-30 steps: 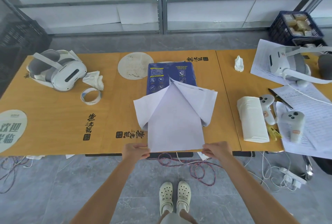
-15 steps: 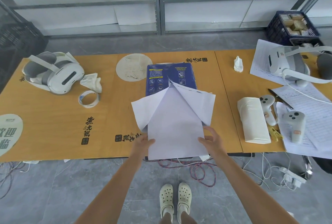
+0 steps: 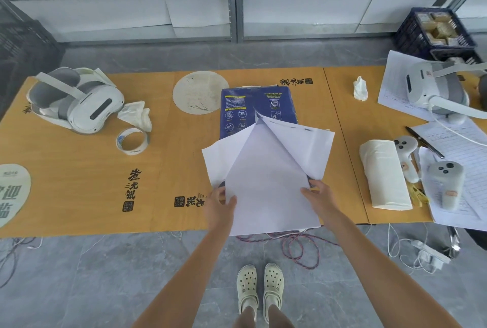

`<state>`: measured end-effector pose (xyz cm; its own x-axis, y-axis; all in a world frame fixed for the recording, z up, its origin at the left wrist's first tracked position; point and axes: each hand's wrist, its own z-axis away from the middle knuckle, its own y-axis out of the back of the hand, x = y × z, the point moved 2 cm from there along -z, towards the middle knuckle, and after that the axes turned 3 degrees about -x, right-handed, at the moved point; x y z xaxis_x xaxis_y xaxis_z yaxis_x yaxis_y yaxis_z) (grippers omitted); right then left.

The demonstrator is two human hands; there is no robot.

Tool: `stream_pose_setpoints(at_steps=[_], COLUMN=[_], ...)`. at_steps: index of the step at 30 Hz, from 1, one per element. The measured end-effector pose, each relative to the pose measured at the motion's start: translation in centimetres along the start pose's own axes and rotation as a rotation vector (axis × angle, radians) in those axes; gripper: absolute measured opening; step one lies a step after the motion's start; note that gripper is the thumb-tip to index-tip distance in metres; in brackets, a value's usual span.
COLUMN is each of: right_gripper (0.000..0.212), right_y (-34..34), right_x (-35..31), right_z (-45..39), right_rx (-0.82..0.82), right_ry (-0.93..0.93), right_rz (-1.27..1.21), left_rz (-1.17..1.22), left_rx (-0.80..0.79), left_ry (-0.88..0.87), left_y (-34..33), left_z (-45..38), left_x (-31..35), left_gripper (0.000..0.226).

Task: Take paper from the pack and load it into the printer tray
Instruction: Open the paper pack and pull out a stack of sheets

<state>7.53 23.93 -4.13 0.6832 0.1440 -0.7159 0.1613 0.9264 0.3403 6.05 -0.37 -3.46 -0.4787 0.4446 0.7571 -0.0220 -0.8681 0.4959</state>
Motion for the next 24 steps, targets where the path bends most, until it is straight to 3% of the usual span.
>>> stream_pose_setpoints(at_steps=[5,15,24], right_gripper=[0.031,0.018,0.018], right_y=[-0.1,0.2,1.5], right_x=[0.3,1.7,4.9], right_z=[0.2,2.9,8.4], right_rx=[0.003,-0.046,-0.056], right_ry=[-0.018,-0.017,0.013], right_rz=[-0.029,-0.038,0.011], left_rz=[0.125,0.125,0.160], left_rx=[0.012,-0.152,-0.146], left_ry=[0.073,0.148,0.118], left_y=[0.7,1.6,2.6], left_z=[-0.5,-0.1,6.3], left_x=[-0.4,-2.9,-5.2], left_gripper=[0.033,0.024,0.024])
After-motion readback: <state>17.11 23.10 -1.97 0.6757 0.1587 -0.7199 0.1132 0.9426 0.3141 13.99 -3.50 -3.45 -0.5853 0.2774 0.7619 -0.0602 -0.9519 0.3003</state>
